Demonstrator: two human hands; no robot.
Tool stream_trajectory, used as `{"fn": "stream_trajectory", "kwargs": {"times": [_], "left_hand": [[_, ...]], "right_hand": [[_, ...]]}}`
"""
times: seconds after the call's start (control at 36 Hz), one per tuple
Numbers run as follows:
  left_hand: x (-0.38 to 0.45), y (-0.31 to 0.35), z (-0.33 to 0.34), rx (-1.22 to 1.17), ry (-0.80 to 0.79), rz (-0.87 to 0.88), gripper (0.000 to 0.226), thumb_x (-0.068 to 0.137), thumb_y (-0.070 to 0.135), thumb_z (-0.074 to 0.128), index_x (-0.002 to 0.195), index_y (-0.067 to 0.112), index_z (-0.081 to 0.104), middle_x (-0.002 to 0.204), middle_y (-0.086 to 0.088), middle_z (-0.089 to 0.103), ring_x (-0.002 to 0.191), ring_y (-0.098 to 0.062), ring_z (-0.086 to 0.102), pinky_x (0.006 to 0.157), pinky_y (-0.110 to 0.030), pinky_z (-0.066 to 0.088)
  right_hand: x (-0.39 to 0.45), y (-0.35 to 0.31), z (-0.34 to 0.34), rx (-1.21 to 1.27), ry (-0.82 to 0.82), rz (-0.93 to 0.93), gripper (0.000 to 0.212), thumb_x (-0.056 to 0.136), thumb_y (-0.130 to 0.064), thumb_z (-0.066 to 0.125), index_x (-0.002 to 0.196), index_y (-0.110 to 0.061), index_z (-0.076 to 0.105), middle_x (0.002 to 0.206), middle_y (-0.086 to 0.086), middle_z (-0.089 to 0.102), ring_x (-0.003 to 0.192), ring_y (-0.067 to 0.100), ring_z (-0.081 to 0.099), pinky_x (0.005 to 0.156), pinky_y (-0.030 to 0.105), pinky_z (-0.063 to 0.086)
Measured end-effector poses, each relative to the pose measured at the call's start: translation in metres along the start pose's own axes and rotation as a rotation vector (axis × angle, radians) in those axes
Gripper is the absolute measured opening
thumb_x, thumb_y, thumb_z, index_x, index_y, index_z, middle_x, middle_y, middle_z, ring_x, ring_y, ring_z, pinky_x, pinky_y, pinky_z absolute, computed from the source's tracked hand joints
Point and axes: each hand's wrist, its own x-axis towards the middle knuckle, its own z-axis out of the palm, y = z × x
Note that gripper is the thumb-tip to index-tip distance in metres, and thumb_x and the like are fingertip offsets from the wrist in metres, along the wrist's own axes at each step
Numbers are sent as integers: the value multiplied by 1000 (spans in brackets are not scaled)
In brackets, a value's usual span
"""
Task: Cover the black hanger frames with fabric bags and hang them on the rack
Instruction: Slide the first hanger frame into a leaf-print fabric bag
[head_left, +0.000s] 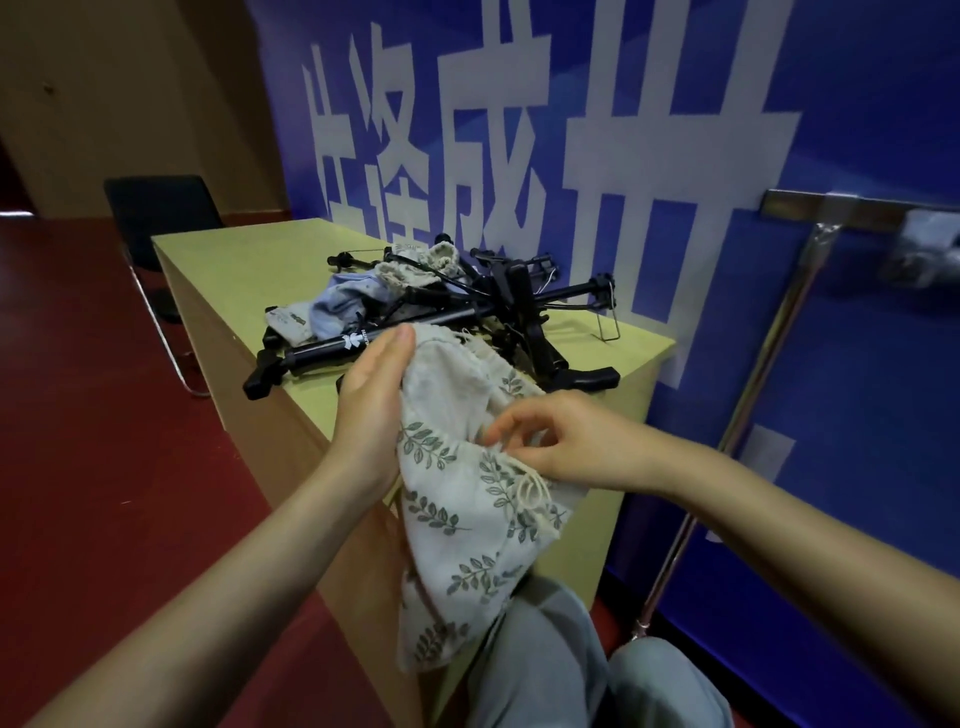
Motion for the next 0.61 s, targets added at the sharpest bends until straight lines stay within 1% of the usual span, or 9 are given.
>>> {"fn": "stream_trajectory", "kwargs": {"times": [0.06,0.11,0.22,0.28,0.33,0.44,0.5,0.56,0.61], "left_hand": [[2,0,2,-16,10,-16,23,100,25,50,111,13,66,104,-2,73,99,-13,68,88,-29,52],[6,1,2,-42,28,-51,25,99,27,51,113,13,66,105,-3,73,101,-15,68,91,-32,53],[16,1,2,-68,78,-104,40,98,30,53,130,7,58,122,-12,66,113,-24,64,104,-45,46],[19,1,5,-79,82,-113,38,99,29,51,129,6,58,120,-13,67,112,-24,64,103,-45,46],[22,2,6,-85,81,-108,35,101,26,49,125,4,60,118,-15,68,111,-26,65,102,-45,47],[32,10,6,-117,90,-86,31,101,22,47,122,4,61,116,-13,69,110,-25,66,100,-44,49],[38,16,5,-119,90,-49,23,101,19,45,111,6,62,101,-7,74,97,-21,70,85,-36,57],[44,27,4,-102,84,17,18,101,16,45,97,11,61,81,0,73,78,-14,70,65,-27,56],[50,39,6,-86,99,78,17,100,16,47,91,12,61,76,1,72,74,-12,69,61,-24,55]], "right_hand": [[-5,0,-7,-47,2,6,17,94,-28,59,104,-20,71,89,-5,70,78,5,65,73,24,54],[-8,-1,-14,-71,27,7,37,98,-40,48,100,-11,70,73,-1,64,62,15,58,60,29,47],[-12,0,-28,-4,112,8,68,86,-66,35,92,-9,71,53,-8,44,49,7,41,54,23,36],[-14,-1,-33,-18,111,-14,56,78,-70,48,84,-20,71,59,-1,57,52,17,50,54,34,41],[-13,0,-36,-28,163,-11,39,78,-61,62,79,-23,71,69,7,66,63,25,60,59,42,49],[-2,8,-40,-130,453,-32,33,85,-48,63,67,-20,63,93,-3,58,95,12,47,83,32,42],[7,7,-44,-16,568,45,29,90,-43,60,69,-24,61,104,-3,58,108,15,48,94,33,40],[18,3,-51,189,564,140,26,93,-41,58,77,-22,66,92,7,68,92,22,61,86,40,48],[31,-3,-56,343,502,185,23,93,-40,59,81,-23,69,79,2,70,76,19,62,81,41,52]]}}
